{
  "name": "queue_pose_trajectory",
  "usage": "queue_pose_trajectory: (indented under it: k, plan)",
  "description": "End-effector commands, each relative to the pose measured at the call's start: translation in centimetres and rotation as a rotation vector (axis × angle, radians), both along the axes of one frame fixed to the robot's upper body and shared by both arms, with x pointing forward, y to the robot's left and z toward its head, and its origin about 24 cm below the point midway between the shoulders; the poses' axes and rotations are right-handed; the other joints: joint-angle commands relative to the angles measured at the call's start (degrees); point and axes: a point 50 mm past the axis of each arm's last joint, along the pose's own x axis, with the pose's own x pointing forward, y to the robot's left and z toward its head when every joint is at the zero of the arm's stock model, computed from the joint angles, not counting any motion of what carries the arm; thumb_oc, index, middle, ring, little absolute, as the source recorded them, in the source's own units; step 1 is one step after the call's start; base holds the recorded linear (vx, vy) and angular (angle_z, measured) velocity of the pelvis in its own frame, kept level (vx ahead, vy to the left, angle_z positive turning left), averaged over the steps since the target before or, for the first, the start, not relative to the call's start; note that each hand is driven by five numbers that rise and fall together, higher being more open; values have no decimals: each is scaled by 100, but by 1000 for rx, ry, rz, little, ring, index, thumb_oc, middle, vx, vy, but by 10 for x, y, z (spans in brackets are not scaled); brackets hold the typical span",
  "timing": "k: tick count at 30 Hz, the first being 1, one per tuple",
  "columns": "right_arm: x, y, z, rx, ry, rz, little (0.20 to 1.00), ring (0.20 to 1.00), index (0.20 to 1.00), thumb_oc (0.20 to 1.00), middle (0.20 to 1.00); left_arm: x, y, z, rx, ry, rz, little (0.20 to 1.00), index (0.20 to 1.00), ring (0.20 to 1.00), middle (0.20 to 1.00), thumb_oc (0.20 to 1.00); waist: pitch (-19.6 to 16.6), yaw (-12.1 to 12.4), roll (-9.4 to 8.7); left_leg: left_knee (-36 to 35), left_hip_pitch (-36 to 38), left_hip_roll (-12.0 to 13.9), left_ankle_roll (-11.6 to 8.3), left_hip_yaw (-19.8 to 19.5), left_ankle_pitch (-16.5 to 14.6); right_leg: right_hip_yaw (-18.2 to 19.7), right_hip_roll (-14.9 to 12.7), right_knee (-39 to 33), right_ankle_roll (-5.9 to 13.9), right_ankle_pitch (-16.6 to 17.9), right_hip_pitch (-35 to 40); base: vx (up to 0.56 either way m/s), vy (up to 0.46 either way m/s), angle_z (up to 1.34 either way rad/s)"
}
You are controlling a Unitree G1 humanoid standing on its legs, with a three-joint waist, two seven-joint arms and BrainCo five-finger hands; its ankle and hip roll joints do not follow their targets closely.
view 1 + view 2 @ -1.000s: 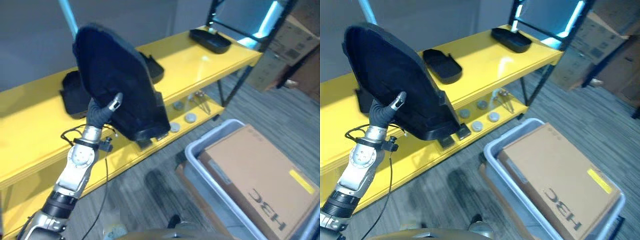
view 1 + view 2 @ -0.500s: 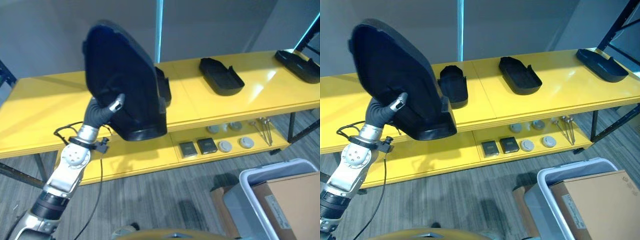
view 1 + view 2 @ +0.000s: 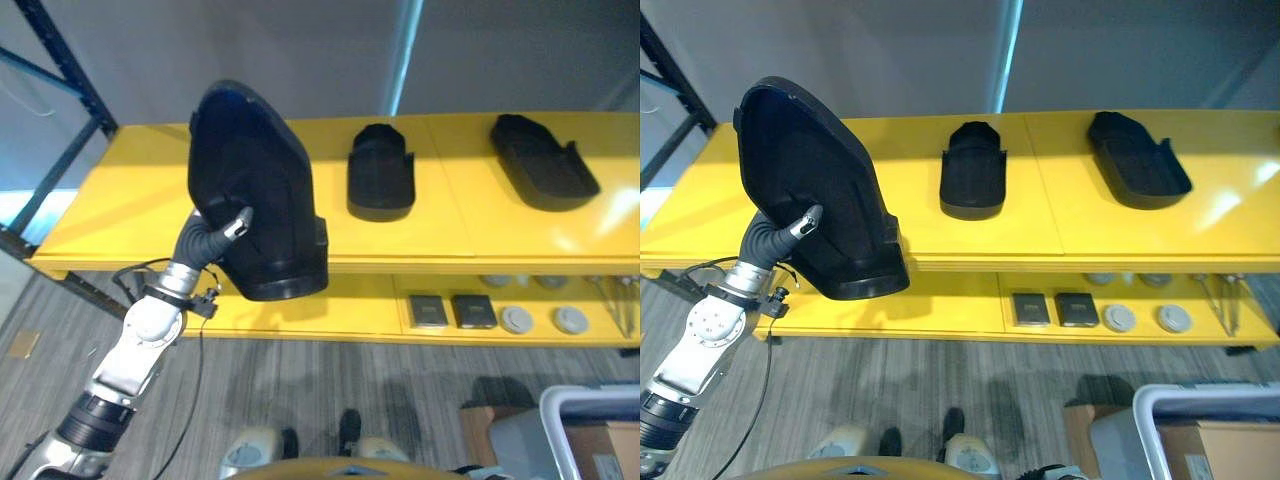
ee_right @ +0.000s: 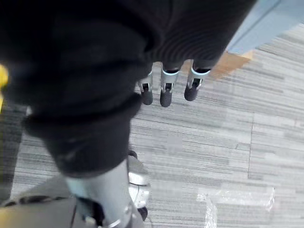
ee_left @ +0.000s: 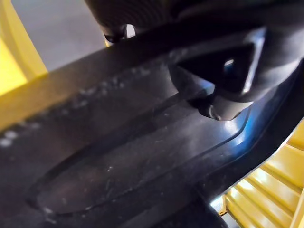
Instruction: Move parts from the plastic box to the shelf.
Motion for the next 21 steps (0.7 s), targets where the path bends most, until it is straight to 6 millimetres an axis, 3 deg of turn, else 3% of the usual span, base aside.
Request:
queue_pose_trajectory:
  k: [1, 3, 5, 7, 9, 11, 13, 15, 17, 21]
  plan:
    - [-4, -12, 3, -22, 4, -125, 1000, 1000, 1000, 1000, 1000, 2, 3, 35, -55, -203, 14, 200, 200, 200, 200, 200, -278, -257, 72, -1557, 354, 785, 46, 168, 1096, 33, -124, 224, 451, -83, 243, 180, 355, -17]
    - [-3, -18, 6, -42, 18, -51, 1000, 1000, 1000, 1000, 1000, 4, 8, 33, -59, -194, 63, 200, 200, 200, 200, 200, -374, -311, 191, -2751, 770, 1080, -36, 53, 1250, 158, -192, 222, 576, -129, 244, 242, 501, -28]
    - [-7, -26, 8, -54, 35, -33, 1000, 1000, 1000, 1000, 1000, 5, 15, 31, -48, -181, 123, 200, 200, 200, 200, 200, -408, -267, 259, -3471, 954, 1230, -165, -285, 1378, 377, -323, 250, 685, -213, 319, 265, 557, -50]
    - [-9, -27, 9, -37, 29, -91, 1000, 1000, 1000, 1000, 1000, 7, 21, 28, -35, -161, 152, 200, 200, 200, 200, 200, -426, -271, 272, -3617, 1067, 1209, -143, -340, 1153, 439, -430, 342, 755, -260, 317, 154, 340, -35]
    - [-6, -25, 8, -31, -16, -219, 1000, 1000, 1000, 1000, 1000, 10, 27, 25, -13, -130, 180, 200, 200, 200, 200, 200, -467, -291, 308, -3780, 1251, 1159, -127, -157, 982, 344, -588, 431, 823, -297, 340, 174, 384, -21]
    - [-10, -23, 7, -38, -10, -252, 1000, 1000, 1000, 1000, 1000, 17, 33, 23, 8, -87, 210, 200, 200, 200, 200, 200, -456, -290, 289, -3682, 1197, 1026, -30, -215, 867, 306, -792, 528, 969, -186, 263, 166, 279, -9]
    - [-23, -13, 2, -11, 60, -168, 1000, 1000, 1000, 1000, 1000, 25, 46, 23, 20, -39, 232, 200, 200, 200, 200, 200, -423, -308, 251, -3819, 1404, 850, 124, -24, 753, 208, -1102, 840, 1152, 166, -55, 139, 168, -9]
    - [-30, -10, 0, -9, 92, -115, 1000, 1000, 1000, 1000, 1000, 25, 52, 24, 17, -33, 237, 200, 200, 200, 200, 200, -411, -292, 239, -3897, 1471, 821, 184, 84, 733, 115, -1092, 867, 1163, 186, -136, 118, 126, -28]
    - [-42, -6, -2, 20, 117, -139, 1000, 1000, 1000, 1000, 1000, 20, 55, 30, -22, -36, 216, 200, 200, 200, 200, 200, -409, -357, 192, -3998, 1514, 683, 267, 127, 631, 101, -825, 593, 1181, 195, -258, 100, 81, -29]
    - [-62, 3, -5, 51, 180, -85, 1000, 1000, 1000, 1000, 1000, 14, 57, 48, -69, -33, 184, 200, 200, 200, 200, 200, -426, -412, 142, -4047, 1527, 540, 322, 151, 498, 220, -680, 151, 1164, 344, -312, 107, -34, 4]
